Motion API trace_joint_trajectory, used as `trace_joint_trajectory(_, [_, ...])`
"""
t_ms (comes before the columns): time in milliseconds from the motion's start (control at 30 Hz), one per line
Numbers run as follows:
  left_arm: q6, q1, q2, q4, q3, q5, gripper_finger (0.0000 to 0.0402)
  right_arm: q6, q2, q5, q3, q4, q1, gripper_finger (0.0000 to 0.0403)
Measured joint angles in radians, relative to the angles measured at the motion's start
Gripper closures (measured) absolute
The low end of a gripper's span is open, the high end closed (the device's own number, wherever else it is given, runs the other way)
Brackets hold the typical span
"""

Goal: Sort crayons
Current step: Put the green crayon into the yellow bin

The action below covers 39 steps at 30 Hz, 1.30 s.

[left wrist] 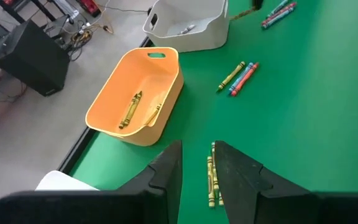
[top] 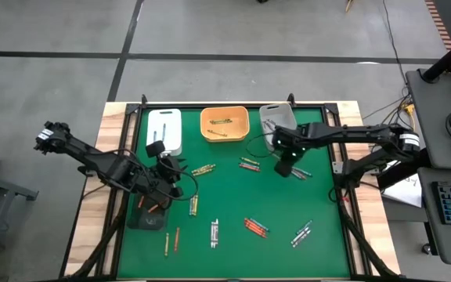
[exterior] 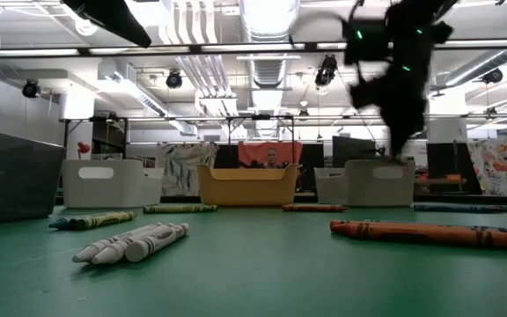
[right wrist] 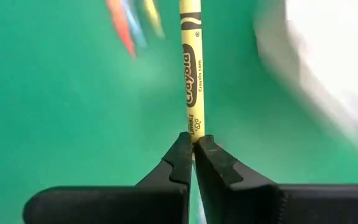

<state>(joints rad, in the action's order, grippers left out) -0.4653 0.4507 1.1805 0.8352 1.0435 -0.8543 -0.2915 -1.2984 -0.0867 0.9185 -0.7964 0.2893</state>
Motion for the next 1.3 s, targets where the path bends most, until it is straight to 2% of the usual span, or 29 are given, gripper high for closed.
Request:
trace_joint_trajectory(133, [0.033, 0.0, 0.0, -0.06, -0.013, -0.008, 0.0325, 0.038, -0.017, 0.065, 0.044, 0.349, 0.011, 0.0394])
trace_joint_trajectory(300, [0.039, 0.0, 0.0, -0.092, -0.013, -0.088, 0.0325, 0.103, -0.114, 0.188, 0.072, 0.793, 0.048, 0.0394])
trace_joint_trajectory(400, [0.035, 0.0, -0.001, -0.097, -0.013, -0.108, 0.0325, 0.148, -0.201, 0.194, 0.102, 0.971, 0.075, 0.0394])
trace_joint_trajectory(467, [0.029, 0.0, 0.003, -0.103, -0.013, -0.108, 0.0325, 0.169, -0.266, 0.195, 0.132, 1.032, 0.089, 0.0394])
trace_joint_trajectory(567, [0.014, 0.0, 0.008, -0.107, -0.013, -0.108, 0.0325, 0.164, -0.357, 0.195, 0.2, 1.024, 0.097, 0.0394])
trace_joint_trajectory(667, [0.008, 0.0, 0.012, -0.107, -0.013, -0.107, 0.0325, 0.169, -0.426, 0.194, 0.285, 0.944, 0.097, 0.0385])
trace_joint_trajectory(867, [0.01, 0.0, 0.013, -0.111, -0.014, -0.107, 0.0325, 0.168, -0.503, 0.195, 0.398, 0.833, 0.103, 0.0334])
trace_joint_trajectory(1067, [-0.013, 0.0, 0.013, -0.113, -0.014, -0.105, 0.0325, 0.169, -0.464, 0.179, 0.436, 0.748, 0.096, 0.029])
trace_joint_trajectory(1300, [-0.086, 0.0, 0.013, -0.119, -0.02, -0.075, 0.0325, 0.185, -0.319, 0.131, 0.397, 0.632, 0.006, 0.0278])
